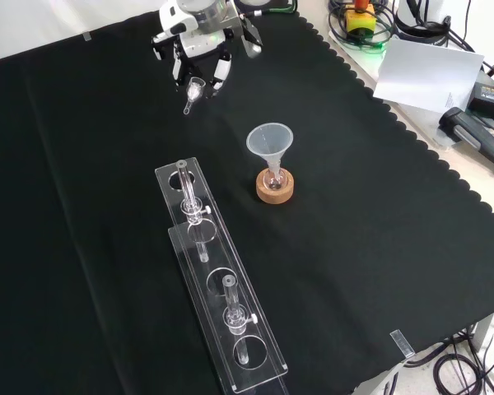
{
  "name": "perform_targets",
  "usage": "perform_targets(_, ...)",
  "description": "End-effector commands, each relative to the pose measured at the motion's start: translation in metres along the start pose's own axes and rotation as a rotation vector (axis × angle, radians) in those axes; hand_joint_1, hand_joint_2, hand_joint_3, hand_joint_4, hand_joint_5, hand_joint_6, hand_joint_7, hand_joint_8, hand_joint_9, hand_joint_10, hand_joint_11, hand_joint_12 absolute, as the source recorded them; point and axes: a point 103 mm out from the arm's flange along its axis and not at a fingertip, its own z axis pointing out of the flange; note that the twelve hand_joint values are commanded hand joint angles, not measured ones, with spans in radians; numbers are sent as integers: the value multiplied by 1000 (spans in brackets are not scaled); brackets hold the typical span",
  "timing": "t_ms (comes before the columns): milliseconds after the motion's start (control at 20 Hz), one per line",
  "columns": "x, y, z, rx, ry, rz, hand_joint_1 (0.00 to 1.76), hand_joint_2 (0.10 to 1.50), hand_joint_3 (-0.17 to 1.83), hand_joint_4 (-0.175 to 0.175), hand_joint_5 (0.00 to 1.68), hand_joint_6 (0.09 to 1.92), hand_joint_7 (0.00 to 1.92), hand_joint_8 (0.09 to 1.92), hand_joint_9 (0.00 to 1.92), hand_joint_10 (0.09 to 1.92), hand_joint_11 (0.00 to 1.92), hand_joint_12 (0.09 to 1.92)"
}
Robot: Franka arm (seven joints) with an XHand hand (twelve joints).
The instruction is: Pour all the NaCl from the weighing funnel into the round-bottom flask.
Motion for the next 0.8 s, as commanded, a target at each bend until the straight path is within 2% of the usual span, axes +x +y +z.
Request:
perform_targets(50,-6,0,1,-9,3,1,1110,720,498,175,1322,508,1534,333,1210,174,0,1402)
perform_targets(450,-11,-3,-4,-29,5,15,1111,716,505,175,1322,511,1538,329,1211,171,0,1402)
perform_targets(800,-18,-13,-25,-61,-18,9,1111,713,512,175,1322,514,1541,325,1213,169,0,1401)
